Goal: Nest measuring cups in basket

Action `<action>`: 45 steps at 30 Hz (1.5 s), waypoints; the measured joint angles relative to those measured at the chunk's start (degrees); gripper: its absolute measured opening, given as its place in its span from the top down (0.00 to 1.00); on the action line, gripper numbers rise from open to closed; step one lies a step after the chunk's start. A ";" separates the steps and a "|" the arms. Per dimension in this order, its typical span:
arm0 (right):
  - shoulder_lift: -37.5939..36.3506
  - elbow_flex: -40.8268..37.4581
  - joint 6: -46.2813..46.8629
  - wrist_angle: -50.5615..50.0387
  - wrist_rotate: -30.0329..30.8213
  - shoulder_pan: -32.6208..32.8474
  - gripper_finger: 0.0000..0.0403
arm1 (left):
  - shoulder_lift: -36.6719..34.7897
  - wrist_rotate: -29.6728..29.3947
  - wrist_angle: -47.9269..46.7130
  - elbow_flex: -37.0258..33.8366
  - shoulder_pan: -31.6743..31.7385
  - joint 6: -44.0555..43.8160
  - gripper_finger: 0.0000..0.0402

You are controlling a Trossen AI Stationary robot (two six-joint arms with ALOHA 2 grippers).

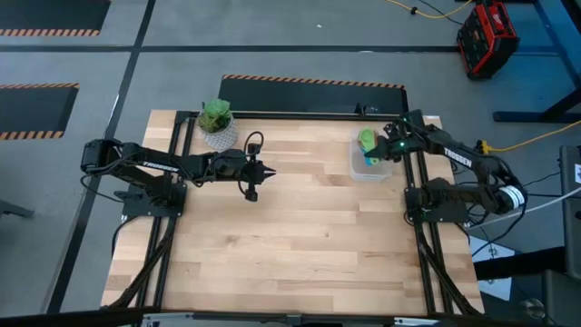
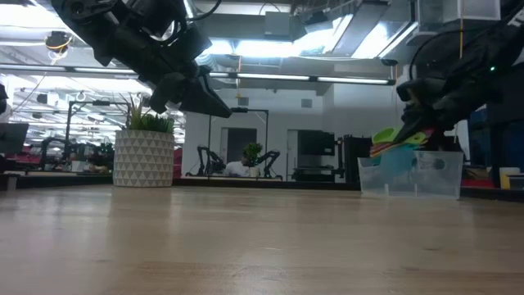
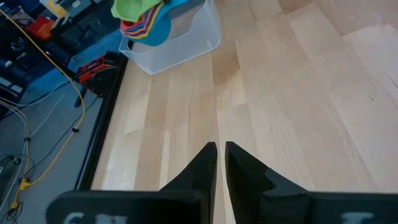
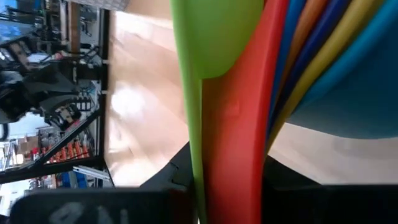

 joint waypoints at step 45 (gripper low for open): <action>8.70 0.00 3.71 -0.56 -6.14 0.04 0.80 | 0.00 0.00 0.00 0.00 -0.01 0.00 0.93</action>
